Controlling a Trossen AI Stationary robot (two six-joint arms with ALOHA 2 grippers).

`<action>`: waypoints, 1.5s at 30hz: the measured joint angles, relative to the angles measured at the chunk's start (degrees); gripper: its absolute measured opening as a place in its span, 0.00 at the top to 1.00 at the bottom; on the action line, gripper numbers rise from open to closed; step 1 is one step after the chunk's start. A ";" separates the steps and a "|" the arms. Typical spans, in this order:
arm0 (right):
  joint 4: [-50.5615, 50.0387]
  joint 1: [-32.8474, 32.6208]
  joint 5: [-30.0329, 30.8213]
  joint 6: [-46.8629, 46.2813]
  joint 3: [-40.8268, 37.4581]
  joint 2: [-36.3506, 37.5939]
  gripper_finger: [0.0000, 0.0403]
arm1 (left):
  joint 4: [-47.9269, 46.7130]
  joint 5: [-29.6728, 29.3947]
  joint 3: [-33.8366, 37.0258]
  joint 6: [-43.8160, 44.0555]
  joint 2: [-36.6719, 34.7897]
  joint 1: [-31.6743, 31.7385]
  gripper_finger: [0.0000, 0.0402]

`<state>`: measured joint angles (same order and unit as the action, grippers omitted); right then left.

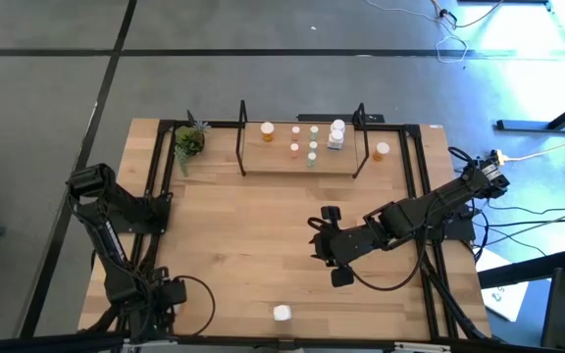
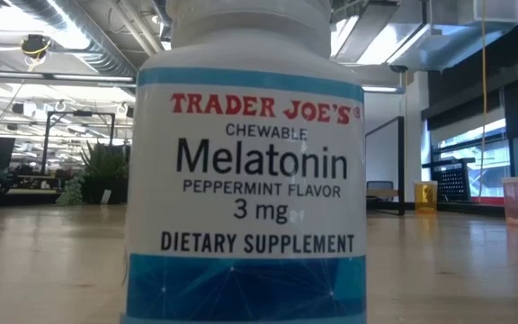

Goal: Pick and place medicine bottles onto shelf by color
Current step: Put the bottom orange pill bottle on the shelf aligned with the orange bottles

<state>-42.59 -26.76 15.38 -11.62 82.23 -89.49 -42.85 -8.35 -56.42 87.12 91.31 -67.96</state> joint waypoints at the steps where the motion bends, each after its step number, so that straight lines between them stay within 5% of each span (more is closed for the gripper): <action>1: 0.01 0.01 0.00 -0.03 0.01 0.00 0.62 | 0.00 0.45 0.00 0.13 0.00 0.16 0.44; 6: 0.00 -0.01 -0.01 -0.04 0.01 0.00 0.62 | 0.03 0.55 -0.04 0.85 -0.09 1.25 0.54; 18: 0.00 0.00 0.00 -0.03 0.01 0.00 0.62 | -3.10 0.60 -1.92 -3.08 -0.44 6.52 0.54; 32: 0.02 -0.01 0.00 0.00 0.01 0.00 0.62 | -27.99 -2.08 -24.09 -24.26 -0.55 22.24 0.54; 45: 0.09 0.30 0.99 0.24 0.01 0.00 0.62 | -40.01 -1.26 -44.20 -53.57 -0.61 46.79 0.54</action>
<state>-42.50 -26.46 16.37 -11.38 82.24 -89.49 -82.86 -9.61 -100.62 33.55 90.70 -21.17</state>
